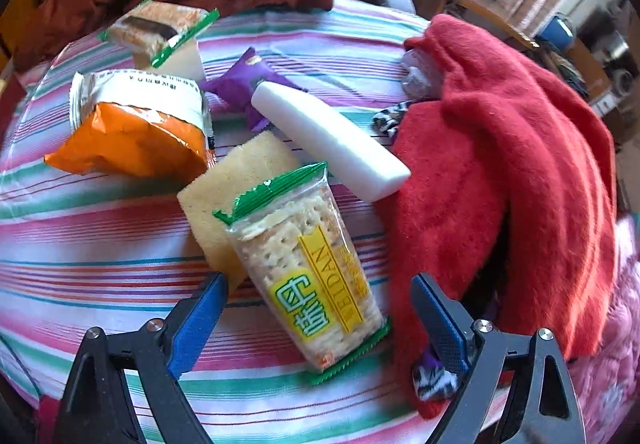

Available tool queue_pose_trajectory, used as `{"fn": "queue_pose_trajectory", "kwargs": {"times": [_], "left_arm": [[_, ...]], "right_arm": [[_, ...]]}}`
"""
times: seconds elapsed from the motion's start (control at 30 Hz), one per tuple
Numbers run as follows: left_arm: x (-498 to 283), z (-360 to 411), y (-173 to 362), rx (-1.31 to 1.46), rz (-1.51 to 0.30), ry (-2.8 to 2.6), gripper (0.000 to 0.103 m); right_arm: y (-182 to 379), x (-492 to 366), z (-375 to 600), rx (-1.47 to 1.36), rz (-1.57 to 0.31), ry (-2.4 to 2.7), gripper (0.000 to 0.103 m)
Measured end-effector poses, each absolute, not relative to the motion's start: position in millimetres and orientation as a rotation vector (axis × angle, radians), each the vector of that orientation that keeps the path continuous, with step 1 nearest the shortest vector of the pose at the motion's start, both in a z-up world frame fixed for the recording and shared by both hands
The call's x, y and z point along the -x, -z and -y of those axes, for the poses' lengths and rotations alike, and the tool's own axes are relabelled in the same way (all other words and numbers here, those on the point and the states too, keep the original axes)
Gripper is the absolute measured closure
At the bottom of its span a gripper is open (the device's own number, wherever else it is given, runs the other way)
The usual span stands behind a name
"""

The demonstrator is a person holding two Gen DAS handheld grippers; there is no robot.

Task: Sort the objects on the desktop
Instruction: 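Grasp the green cracker packet with the right tool while the left tool grasps a yellow sponge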

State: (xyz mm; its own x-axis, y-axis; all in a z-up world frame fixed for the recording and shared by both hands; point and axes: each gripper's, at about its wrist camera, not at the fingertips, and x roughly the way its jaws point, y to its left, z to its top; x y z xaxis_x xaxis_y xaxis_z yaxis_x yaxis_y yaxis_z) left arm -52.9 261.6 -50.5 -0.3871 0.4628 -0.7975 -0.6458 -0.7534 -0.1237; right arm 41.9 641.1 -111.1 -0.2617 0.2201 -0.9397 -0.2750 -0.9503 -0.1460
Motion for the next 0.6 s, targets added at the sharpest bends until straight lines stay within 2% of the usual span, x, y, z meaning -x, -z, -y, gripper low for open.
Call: {"fn": "queue_pose_trajectory", "kwargs": {"times": [0.1, 0.17, 0.23, 0.27, 0.43, 0.6], "left_arm": [[57, -278, 47, 1.13, -0.272, -2.118, 0.02], [60, -289, 42, 1.113, -0.273, -2.1, 0.02], [62, -302, 36, 1.087, -0.285, -2.084, 0.02], [62, -308, 34, 1.076, -0.287, -2.073, 0.02], [57, -352, 30, 1.021, -0.338, -1.955, 0.02], [39, -406, 32, 0.968, -0.394, -1.806, 0.02]], "right_arm": [[114, -43, -644, 1.704, -0.123, -2.306, 0.014], [114, -42, -644, 1.728, -0.177, -2.338, 0.025], [110, -44, -641, 1.738, -0.201, -2.376, 0.047], [108, -45, -639, 1.743, -0.213, -2.395, 0.049], [100, -52, -629, 1.717, -0.218, -2.41, 0.054], [81, -67, -642, 1.546, -0.478, -2.483, 0.054]]}}
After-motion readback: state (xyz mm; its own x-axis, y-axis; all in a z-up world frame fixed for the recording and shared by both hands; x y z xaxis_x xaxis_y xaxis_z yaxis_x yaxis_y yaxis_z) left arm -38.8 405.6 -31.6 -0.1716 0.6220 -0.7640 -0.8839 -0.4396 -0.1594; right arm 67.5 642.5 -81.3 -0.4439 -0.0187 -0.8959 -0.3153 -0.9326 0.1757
